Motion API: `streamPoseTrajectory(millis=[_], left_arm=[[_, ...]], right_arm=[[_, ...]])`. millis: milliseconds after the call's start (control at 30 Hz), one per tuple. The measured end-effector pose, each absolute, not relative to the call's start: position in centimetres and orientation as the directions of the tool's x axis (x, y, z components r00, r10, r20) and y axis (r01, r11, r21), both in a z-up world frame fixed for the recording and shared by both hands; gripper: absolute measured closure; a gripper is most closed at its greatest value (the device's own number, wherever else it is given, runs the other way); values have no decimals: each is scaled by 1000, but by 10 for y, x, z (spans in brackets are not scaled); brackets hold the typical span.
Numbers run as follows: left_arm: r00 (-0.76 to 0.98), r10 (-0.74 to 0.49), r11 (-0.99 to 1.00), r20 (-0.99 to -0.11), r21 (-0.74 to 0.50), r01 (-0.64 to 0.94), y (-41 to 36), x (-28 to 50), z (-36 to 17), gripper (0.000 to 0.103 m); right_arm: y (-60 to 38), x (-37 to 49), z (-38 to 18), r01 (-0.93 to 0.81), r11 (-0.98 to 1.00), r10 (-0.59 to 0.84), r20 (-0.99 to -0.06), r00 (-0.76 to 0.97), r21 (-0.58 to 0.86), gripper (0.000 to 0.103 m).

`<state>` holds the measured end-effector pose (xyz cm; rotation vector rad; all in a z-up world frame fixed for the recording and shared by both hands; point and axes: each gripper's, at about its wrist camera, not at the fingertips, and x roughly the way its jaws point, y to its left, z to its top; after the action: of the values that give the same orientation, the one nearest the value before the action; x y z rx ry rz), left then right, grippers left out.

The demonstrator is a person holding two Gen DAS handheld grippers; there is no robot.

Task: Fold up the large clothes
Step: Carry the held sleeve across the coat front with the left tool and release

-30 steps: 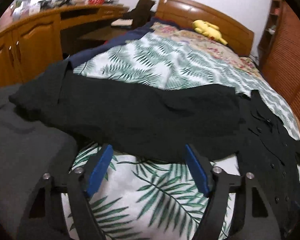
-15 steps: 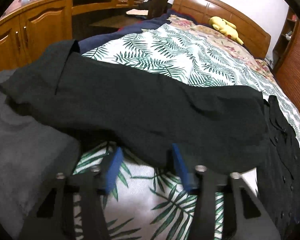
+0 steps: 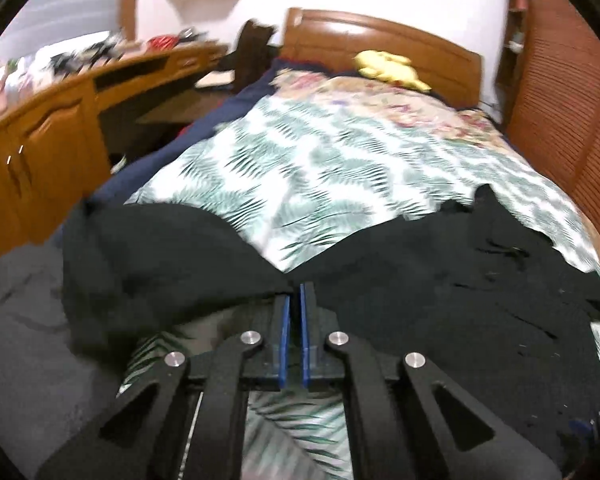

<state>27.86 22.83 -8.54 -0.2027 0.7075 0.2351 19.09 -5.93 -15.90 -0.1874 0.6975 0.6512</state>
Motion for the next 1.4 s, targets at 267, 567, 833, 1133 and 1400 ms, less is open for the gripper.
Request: streamPoseTrajectory(millis=[267,567,833,1133,1400], left_arm=[[788,65,993,-612,-35,-108,137,274,-31,103],[797,-6,999,-603,24,26,51,277,-9,103],[788,-44,991,-614,72,111,-13,291,-5,103],[733,-114,973,-670,73,218,-68,296,-19,101],[659,-165,959,-734,35,280,-77,268,-68,94]], right_arm=[[-99,192,-136,-562,825,471,-631,616,67,0],[-151,195,-117,-489,868,436,-600,671,83,0],[-177,191,-113,-458,886,409,-592,694,75,0],[-220,195,-101,-379,922,356,-570,741,82,0],[-240,200,-104,-337,937,324,-584,745,90,0]])
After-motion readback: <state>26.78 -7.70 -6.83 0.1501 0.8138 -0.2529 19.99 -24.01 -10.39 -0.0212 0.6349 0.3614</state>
